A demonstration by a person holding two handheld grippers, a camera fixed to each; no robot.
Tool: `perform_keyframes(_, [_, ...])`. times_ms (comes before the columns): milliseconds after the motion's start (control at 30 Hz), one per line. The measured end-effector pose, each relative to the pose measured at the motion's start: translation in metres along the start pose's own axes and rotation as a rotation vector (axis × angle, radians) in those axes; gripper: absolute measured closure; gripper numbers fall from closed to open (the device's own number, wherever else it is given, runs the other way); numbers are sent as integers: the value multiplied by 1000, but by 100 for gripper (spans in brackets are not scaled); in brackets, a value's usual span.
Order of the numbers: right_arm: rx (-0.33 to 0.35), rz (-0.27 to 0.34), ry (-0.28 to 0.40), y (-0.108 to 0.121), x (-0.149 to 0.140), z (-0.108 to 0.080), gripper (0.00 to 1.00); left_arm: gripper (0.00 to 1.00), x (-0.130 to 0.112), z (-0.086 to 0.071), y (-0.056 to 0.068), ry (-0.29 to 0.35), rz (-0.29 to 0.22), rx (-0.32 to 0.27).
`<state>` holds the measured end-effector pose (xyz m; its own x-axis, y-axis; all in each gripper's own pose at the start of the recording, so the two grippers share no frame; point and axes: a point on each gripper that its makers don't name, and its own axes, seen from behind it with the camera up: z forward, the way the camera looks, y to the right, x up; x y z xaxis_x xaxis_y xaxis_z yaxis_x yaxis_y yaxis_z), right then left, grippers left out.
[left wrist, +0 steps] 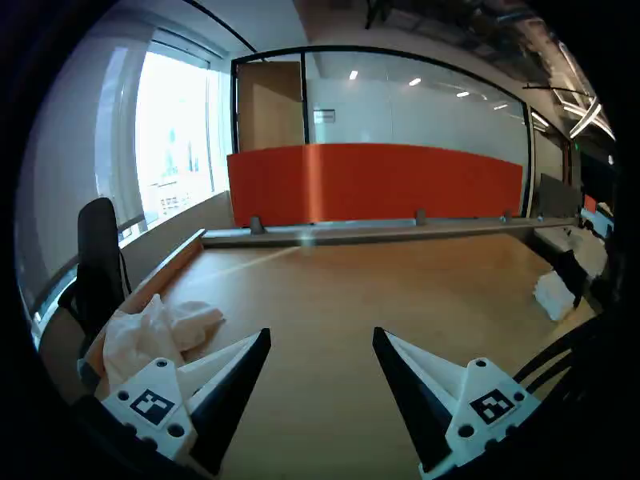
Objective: Fold towel
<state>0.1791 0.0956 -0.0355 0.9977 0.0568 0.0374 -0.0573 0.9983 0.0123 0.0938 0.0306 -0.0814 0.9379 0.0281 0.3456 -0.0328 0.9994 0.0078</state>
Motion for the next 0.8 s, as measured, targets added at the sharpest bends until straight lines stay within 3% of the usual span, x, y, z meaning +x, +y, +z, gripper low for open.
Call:
perform_keyframes(200, [25,-16,9,-26,3,5,1,6,33,3,-27,96,-41,28])
perform_keyframes(400, [40,-36,28,-50,-1,11,1,5,49,12,-48,174,-64,43])
perform_keyframes(500, [43,-42,34,-60,-8,13,1,6,46,20,-51,196,-65,42])
perform_keyframes(800, [41,-46,48,-81,-44,16,1,6,13,49,-39,221,-64,-2])
